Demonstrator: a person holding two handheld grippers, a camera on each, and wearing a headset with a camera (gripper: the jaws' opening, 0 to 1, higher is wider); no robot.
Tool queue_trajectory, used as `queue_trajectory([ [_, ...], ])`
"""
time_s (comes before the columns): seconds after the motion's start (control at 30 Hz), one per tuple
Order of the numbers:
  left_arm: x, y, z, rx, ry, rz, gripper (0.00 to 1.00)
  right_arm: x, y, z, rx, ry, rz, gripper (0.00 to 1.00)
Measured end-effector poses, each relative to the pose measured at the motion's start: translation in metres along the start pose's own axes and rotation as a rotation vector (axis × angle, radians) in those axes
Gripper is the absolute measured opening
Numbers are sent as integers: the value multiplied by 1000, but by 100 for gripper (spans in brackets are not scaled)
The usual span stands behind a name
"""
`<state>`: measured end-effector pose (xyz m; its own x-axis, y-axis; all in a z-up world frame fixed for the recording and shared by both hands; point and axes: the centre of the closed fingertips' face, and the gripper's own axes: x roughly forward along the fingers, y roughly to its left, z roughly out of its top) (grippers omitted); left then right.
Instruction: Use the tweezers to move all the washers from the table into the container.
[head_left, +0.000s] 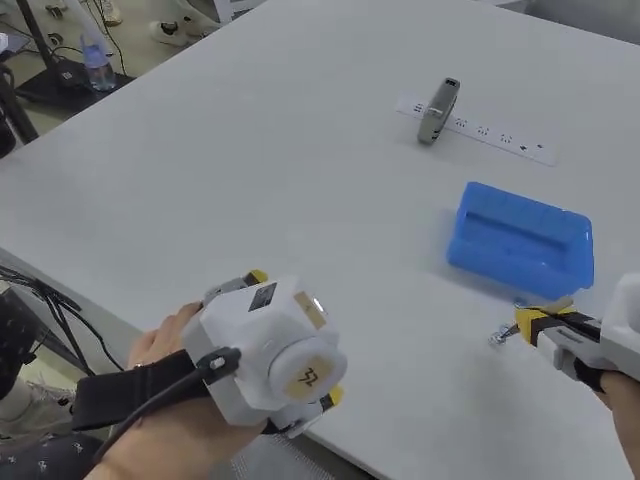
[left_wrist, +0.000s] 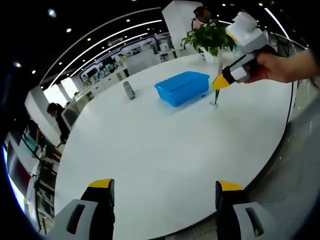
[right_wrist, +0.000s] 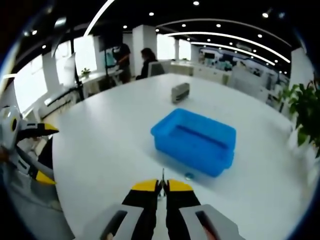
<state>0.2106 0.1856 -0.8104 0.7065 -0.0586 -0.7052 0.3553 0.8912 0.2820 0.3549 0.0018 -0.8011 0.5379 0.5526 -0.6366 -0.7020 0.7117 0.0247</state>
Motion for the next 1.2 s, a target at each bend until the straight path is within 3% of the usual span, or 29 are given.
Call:
queue_trajectory([
  [0.57, 0, 1, -1, 0, 4, 2, 84, -11, 3, 48, -3, -72, 26, 1],
  [0.9, 1, 1, -1, 0, 5, 1, 84, -20, 2, 69, 5, -108, 41, 1],
  [1.2, 0, 0, -2, 4, 9, 1, 84, -16, -1, 78, -6, -122, 39, 1],
])
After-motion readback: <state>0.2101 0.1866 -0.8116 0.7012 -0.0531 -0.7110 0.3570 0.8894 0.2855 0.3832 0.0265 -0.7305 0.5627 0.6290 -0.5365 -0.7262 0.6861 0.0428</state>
